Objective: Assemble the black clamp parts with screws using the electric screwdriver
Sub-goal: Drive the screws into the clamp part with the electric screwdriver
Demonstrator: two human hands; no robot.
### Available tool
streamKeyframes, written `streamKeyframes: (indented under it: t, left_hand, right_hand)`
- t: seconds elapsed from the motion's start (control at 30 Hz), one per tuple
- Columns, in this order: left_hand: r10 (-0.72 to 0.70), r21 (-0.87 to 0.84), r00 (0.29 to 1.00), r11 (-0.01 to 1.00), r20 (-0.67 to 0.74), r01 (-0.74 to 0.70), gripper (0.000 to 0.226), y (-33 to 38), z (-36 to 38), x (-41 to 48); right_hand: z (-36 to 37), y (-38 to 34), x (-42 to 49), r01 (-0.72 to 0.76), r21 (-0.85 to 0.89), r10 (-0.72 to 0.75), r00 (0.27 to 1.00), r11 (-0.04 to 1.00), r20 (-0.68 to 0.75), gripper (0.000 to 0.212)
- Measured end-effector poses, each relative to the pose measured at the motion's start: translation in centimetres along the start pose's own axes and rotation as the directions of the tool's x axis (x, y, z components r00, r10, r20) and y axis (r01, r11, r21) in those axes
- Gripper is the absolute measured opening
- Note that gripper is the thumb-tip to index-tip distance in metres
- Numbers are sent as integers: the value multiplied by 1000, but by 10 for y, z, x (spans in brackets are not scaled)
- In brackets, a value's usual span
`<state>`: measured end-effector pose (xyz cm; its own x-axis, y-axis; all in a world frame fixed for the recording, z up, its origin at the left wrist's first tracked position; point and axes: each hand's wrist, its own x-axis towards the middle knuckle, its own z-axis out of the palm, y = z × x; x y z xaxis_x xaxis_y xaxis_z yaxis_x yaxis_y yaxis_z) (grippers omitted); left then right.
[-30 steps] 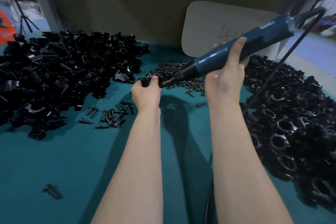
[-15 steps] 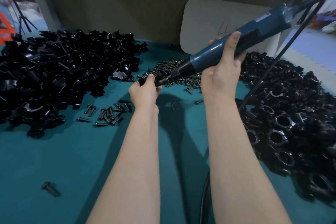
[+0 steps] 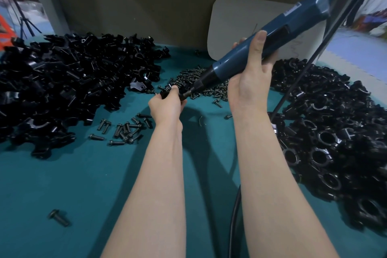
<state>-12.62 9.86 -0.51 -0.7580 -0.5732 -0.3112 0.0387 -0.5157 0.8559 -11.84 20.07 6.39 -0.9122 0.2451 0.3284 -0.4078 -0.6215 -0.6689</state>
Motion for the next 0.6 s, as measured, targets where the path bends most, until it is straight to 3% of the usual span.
streamKeyframes:
  t: [0.1, 0.27, 0.47, 0.6]
  left_hand:
    - [1, 8, 1000, 1000, -3, -1, 22, 0, 0, 1]
    - [-3, 3, 1000, 1000, -1, 3, 21, -1, 1, 2]
    - [-18, 25, 1000, 1000, 8, 17, 20, -2, -1, 6]
    - [-33, 108, 998, 994, 51, 27, 20, -2, -2, 10]
  right_hand:
    - [-1, 2, -1, -5, -18, 5, 1000, 1000, 3, 32]
    - [5, 2, -4, 22, -78, -22, 1000, 997, -2, 55]
    - [11, -2, -7, 23, -53, -20, 999, 998, 48, 48]
    - [4, -7, -5, -24, 6, 23, 992, 1000, 124, 55]
